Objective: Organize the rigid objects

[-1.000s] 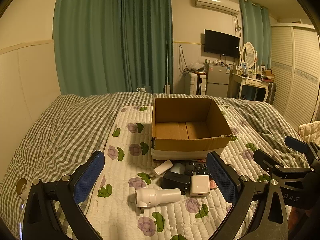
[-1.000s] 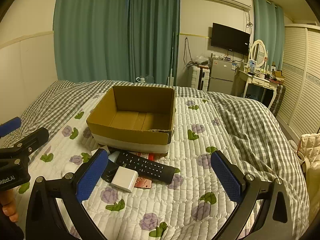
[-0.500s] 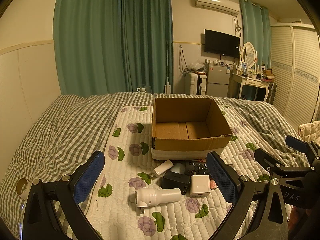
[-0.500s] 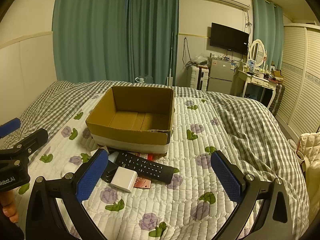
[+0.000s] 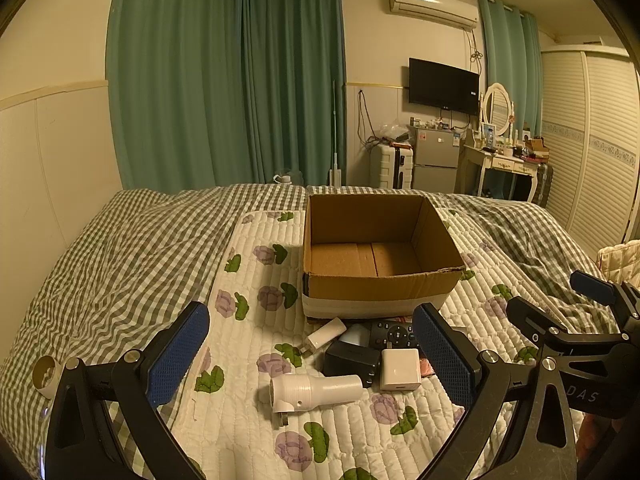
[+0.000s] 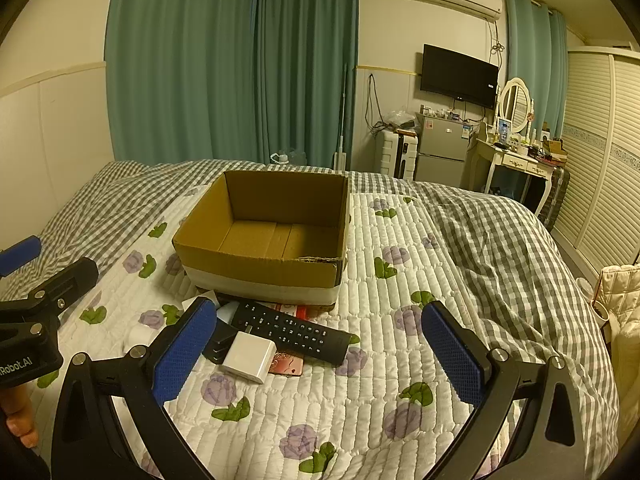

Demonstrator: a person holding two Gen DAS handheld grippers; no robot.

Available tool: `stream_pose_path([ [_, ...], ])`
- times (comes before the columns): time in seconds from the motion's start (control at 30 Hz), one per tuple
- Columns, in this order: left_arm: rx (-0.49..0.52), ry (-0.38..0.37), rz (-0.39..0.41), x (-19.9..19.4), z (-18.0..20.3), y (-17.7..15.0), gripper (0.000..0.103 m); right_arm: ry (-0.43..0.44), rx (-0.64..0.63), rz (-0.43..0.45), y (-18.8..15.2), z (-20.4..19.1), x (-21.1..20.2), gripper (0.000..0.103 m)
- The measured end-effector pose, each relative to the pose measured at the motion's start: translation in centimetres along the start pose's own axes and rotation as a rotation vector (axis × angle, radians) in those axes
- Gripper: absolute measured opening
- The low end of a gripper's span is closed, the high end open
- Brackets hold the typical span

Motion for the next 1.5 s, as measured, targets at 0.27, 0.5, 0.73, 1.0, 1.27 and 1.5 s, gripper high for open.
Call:
stream_pose_path([
  [0.27,0.001,0.001,0.001,0.0,0.0,0.0,0.103,-0.001,0.0,-0.001,0.0,0.0,0.0,0.103],
  [0.5,0.001,0.0,0.001,0.0,0.1,0.0,0.103,-0.001,0.0,-0.001,0.1,-0.1,-0.1,0.103],
  [0.73,-0.006,0.0,0.003,-0.1,0.0,0.1,0.103,-0.002,-0.002,-0.001,0.1,-0.1,-0.2,0.103],
  [1.0,-0.031,0.011,-0.033,0.6,-1.5,-0.3,0.103,-0.015,-0.021,-0.025,0.0,-1.1,0.0,0.103],
  [1.27,-0.038,0.051,-0.188,4.8,-3.8,-4.5,0.103,0.028,-0.053,-0.237,-4.7,-3.7,6.3,0.103],
  [1.5,-0.043,0.089,-0.296,8.2,-5.2,-7.8,0.103,0.117,-0.013,-0.406,-9.3,-6.6,12.8,0.09],
])
Point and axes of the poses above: each gripper's, at about its wrist camera, not at the fingertips, and x roughly the way its jaws point, z to its right, y to its top, the point moved 9 cm from there along x, roughly the way its jaws point, and after that the axes turned 1 degree about -z, right-handed, at the moved point
